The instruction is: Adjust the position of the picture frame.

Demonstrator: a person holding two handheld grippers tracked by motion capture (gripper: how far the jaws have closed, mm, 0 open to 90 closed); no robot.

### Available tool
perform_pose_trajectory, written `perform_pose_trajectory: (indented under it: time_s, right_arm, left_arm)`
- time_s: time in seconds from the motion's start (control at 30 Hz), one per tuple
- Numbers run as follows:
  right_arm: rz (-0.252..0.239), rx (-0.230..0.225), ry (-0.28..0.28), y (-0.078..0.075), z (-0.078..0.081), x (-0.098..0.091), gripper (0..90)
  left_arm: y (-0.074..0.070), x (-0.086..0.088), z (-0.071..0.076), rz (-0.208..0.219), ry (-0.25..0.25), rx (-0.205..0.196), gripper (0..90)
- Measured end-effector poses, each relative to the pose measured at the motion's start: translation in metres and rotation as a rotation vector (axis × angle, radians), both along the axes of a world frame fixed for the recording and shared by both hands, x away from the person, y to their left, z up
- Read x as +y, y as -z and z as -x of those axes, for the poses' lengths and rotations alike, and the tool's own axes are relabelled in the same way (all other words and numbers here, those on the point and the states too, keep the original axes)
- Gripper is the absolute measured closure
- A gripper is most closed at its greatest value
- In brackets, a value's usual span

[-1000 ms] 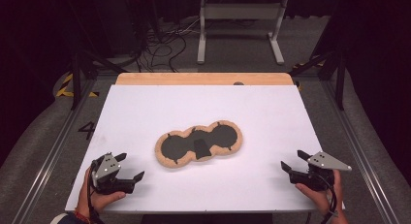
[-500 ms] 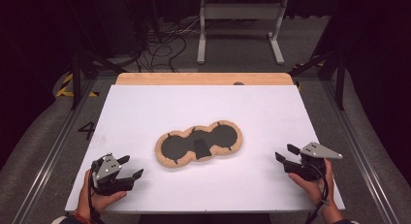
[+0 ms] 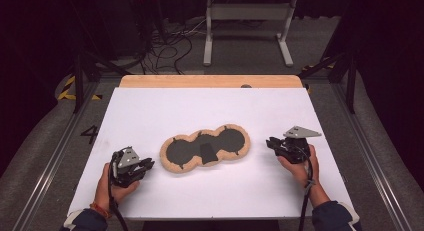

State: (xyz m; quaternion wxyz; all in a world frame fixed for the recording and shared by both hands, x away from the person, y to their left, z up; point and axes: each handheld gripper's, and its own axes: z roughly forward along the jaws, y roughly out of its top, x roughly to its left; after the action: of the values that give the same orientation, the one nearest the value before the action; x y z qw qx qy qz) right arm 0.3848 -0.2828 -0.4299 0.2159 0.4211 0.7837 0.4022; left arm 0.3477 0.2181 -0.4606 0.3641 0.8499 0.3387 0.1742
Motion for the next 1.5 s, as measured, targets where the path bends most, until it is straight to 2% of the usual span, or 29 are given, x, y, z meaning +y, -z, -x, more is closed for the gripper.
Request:
perform_pose_trajectory:
  time_s: [0.1, 0.17, 0.3, 0.47, 0.5, 0.63, 0.67, 0.93, 1.07, 1.13, 1.4, 1.5]
  right_arm:
    - [0.018, -0.003, -0.003, 0.001, -0.011, 0.012, 86.2]
    - [0.006, 0.002, -0.009, 0.003, -0.017, 0.017, 88.4]
    - [-0.003, 0.021, -0.009, 0.005, -0.028, 0.026, 88.9]
    - [0.011, 0.051, -0.005, 0.013, -0.04, 0.035, 90.0]
    - [0.008, 0.063, -0.005, 0.014, -0.046, 0.036, 90.0]
    - [0.0, 0.069, -0.002, 0.015, -0.054, 0.039, 90.0]
    - [-0.002, 0.076, -0.006, 0.016, -0.055, 0.04, 90.0]
    - [0.022, 0.109, -0.039, 0.022, -0.057, 0.05, 90.0]
    - [0.002, 0.129, -0.046, 0.023, -0.058, 0.048, 90.0]
    - [0.0, 0.135, -0.048, 0.024, -0.058, 0.047, 90.0]
    - [-0.008, 0.154, -0.078, 0.023, -0.057, 0.042, 90.0]
    - [-0.012, 0.153, -0.093, 0.023, -0.056, 0.04, 90.0]
  left_arm:
    - [0.0, -0.006, -0.007, -0.01, -0.003, 0.003, 84.1]
    - [0.001, -0.008, -0.011, -0.012, -0.009, 0.013, 84.7]
    - [0.003, -0.01, -0.017, -0.013, -0.035, 0.026, 84.3]
    - [0.004, -0.011, -0.026, -0.012, -0.042, 0.036, 85.2]
    - [0.004, -0.011, -0.03, -0.005, -0.045, 0.043, 85.7]
    - [0.005, -0.012, -0.033, 0.016, -0.048, 0.063, 88.5]
    - [0.004, -0.013, -0.035, 0.009, -0.035, 0.061, 88.8]
    - [0.005, -0.015, -0.041, 0.029, -0.03, 0.072, 89.4]
    - [0.005, -0.016, -0.041, 0.033, -0.038, 0.072, 89.5]
    - [0.006, -0.016, -0.041, 0.05, -0.048, 0.076, 89.7]
    - [0.006, -0.014, -0.045, 0.053, -0.022, 0.071, 89.8]
    - [0.006, -0.014, -0.046, 0.062, -0.023, 0.086, 89.9]
